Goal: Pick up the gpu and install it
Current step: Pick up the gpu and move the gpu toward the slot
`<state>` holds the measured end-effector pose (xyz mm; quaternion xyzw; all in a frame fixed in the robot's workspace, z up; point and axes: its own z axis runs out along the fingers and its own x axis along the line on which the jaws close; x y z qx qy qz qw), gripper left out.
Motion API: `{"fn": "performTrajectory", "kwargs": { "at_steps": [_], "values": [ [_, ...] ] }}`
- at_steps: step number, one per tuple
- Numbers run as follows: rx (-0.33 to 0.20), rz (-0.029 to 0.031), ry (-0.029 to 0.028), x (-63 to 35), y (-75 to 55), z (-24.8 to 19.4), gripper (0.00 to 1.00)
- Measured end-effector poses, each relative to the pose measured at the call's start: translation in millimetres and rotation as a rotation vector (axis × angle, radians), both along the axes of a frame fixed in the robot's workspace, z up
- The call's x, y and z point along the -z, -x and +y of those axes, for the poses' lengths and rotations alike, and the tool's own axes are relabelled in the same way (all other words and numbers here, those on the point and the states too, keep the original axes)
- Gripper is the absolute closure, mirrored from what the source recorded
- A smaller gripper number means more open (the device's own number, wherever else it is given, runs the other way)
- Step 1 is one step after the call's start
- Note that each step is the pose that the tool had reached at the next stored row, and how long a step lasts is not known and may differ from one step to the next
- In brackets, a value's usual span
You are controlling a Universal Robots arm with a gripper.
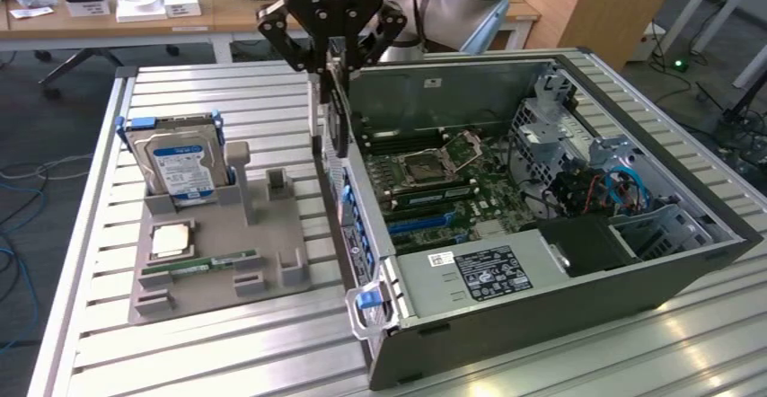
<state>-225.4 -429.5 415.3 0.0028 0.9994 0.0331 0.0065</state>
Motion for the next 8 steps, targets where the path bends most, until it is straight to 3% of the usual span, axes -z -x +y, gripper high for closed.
{"fn": "performTrajectory", "kwargs": {
  "at_steps": [8],
  "values": [
    [0.0, 0.0, -0.0153, 0.0, -36.2, 0.0, 0.74]
  ]
}}
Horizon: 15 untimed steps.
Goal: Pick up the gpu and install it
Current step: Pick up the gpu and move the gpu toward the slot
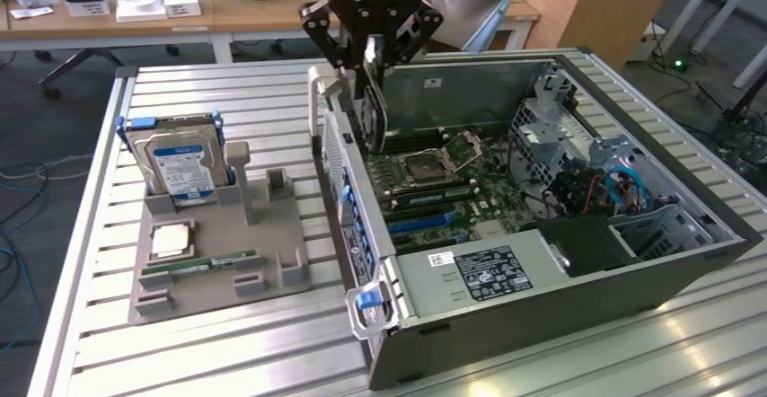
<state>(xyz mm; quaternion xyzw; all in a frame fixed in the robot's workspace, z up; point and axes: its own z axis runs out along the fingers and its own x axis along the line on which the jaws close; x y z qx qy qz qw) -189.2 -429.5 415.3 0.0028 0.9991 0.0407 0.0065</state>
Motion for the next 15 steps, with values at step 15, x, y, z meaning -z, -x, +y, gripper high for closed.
{"fn": "performTrajectory", "kwargs": {
  "at_steps": [15],
  "values": [
    [0.0, 0.0, -0.0198, 0.0, -68.1, 0.0, 0.74]
  ]
}}
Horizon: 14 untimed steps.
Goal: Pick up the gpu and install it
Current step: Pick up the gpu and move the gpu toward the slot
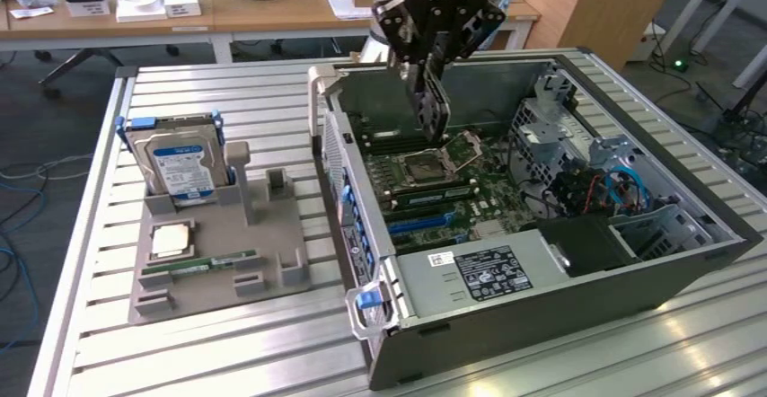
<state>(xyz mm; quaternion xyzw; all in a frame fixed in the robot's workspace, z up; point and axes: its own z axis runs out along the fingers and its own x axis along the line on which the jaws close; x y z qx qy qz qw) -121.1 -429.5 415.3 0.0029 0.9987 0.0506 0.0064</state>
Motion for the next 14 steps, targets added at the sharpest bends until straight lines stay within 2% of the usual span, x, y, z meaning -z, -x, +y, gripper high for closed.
{"fn": "performTrajectory", "kwargs": {
  "at_steps": [14],
  "values": [
    [0.0, 0.0, -0.0056, 0.0, -63.9, 0.0, 0.74]
  ]
}}
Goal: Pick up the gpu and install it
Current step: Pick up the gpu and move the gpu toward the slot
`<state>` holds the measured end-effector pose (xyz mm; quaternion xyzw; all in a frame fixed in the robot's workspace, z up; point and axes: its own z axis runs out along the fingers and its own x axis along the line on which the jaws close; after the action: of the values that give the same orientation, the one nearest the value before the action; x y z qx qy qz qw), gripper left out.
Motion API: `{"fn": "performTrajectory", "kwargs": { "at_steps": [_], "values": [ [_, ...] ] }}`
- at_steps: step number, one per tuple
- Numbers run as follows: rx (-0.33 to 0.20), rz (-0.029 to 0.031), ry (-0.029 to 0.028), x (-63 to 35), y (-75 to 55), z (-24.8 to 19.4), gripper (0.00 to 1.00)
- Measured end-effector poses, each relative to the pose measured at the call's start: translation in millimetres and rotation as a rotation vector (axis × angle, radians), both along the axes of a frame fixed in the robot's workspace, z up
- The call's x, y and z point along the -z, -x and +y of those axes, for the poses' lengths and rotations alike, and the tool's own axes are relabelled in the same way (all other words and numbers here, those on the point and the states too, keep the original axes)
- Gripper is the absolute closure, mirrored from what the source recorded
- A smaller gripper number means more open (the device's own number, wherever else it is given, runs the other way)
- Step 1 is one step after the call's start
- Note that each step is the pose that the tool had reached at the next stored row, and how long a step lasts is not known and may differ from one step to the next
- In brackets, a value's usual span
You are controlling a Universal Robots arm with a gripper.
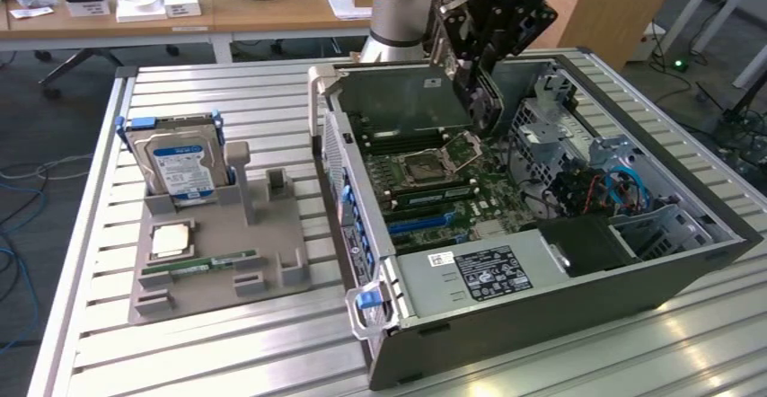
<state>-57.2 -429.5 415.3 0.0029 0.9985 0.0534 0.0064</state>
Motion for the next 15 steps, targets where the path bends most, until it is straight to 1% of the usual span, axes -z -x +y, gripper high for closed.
{"fn": "performTrajectory", "kwargs": {
  "at_steps": [15],
  "values": [
    [0.0, 0.0001, -0.0073, 0.0, -68.3, 0.0, 0.74]
  ]
}}
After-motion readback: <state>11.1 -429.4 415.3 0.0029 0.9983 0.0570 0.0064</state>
